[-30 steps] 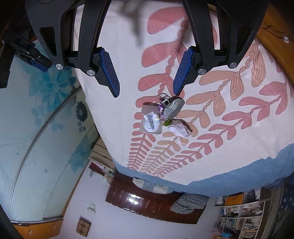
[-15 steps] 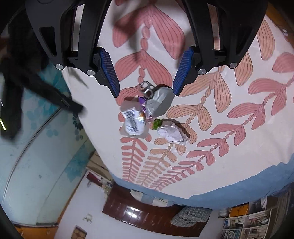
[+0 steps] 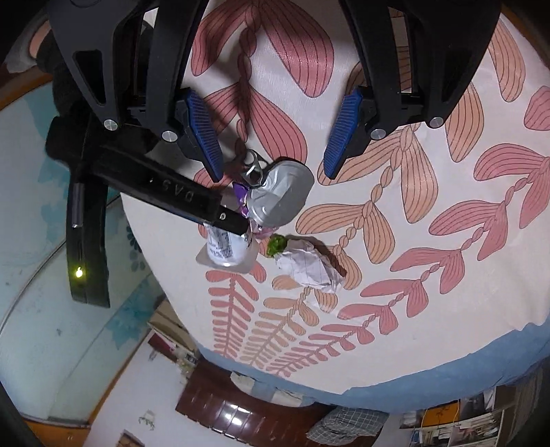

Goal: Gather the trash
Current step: 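Move both open tools back over the grey pouch and bottle on the bed, then grasp the grey pouch with the left tool while the right tool grasps the white yogurt cup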

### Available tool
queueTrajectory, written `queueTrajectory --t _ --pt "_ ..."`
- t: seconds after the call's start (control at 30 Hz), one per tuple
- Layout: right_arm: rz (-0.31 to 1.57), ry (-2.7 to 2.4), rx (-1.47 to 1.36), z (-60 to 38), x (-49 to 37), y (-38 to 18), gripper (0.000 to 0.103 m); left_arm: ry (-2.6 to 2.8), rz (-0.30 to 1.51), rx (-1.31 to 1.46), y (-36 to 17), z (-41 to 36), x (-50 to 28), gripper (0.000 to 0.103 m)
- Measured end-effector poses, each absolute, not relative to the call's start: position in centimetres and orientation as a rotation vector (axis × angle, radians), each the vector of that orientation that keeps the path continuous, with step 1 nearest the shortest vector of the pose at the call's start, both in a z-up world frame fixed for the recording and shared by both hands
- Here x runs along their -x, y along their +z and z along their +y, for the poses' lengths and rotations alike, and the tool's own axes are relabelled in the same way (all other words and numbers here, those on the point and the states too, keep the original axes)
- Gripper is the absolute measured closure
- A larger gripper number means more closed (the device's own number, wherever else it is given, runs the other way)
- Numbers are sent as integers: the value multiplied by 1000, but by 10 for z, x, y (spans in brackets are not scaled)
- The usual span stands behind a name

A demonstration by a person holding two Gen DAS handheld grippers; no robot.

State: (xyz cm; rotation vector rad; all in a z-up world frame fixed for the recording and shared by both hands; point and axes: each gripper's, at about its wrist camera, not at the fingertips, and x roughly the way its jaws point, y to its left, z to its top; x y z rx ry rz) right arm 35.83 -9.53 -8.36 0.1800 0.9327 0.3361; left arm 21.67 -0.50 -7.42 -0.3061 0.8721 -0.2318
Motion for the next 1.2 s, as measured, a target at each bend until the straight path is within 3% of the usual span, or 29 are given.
queueTrajectory --t 0.27,0.4,0.67,0.77,0.83,1.2 --pt "836 296 -288 -156 -330 -35 51 -225 889 300 -84 -12 -222 42" --pt "792 295 -312 -198 -292 -4 51 -256 891 266 -85 -21 -236 33" --pt "846 232 -362 -263 -221 -14 51 -302 1001 279 -106 -26 -265 30" --pt "871 210 -375 -274 -208 -24 51 -294 1002 275 -107 -26 -264 32" --pt "883 202 -386 -278 -204 -29 51 -266 1003 265 -107 -26 -263 40" --pt "842 220 -347 -269 -196 -14 51 -240 929 331 -92 -11 -252 42"
